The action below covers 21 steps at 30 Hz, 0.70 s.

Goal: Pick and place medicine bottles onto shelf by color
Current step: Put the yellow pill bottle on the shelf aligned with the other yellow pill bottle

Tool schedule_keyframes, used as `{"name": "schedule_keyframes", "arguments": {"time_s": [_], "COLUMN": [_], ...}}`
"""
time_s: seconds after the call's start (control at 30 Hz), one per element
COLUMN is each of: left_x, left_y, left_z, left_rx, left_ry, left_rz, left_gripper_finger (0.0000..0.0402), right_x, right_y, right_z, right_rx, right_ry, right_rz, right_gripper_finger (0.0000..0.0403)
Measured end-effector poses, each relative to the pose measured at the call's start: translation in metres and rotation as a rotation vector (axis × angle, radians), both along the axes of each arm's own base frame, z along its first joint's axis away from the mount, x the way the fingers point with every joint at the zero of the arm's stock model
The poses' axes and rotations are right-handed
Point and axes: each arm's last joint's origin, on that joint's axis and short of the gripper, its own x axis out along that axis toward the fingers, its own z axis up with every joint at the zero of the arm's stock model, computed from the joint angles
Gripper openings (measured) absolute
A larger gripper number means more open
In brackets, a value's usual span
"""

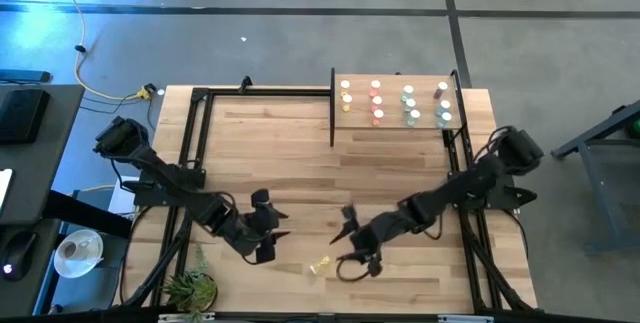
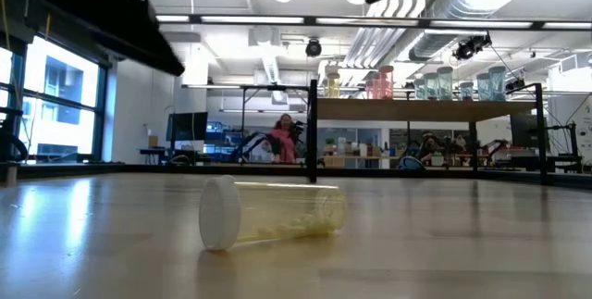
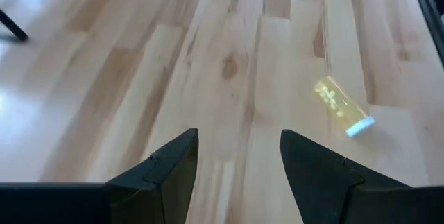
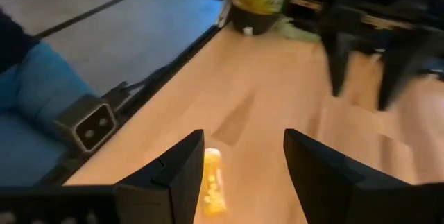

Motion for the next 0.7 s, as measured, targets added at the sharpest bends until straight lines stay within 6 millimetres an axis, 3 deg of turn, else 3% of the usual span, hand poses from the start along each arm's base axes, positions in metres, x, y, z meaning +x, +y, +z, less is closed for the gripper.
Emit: {"name": "schedule_keyframes", "arguments": {"time_s": [0.37,0.7], "left_x": [-0.010,-0.008], "left_y": [-0.011,-0.011], "left_z": [-0.009,-0.008], "left_rx": [-0.085,-0.101], "left_ry": [-0.037,-0.059], "left_rz": [0.016,0.022], "left_gripper_finger": [0.0195,0.0195], "right_x": [0.039,0.053], "right_y": [0.024,0.027], "right_z": [-0.025,-0.062], "right_rx": [0.011,0.008], "right_ry": [0.104,0.178], "right_rz": [0.167,0.153], "right_gripper_finger": [0.0190,0.0190]}}
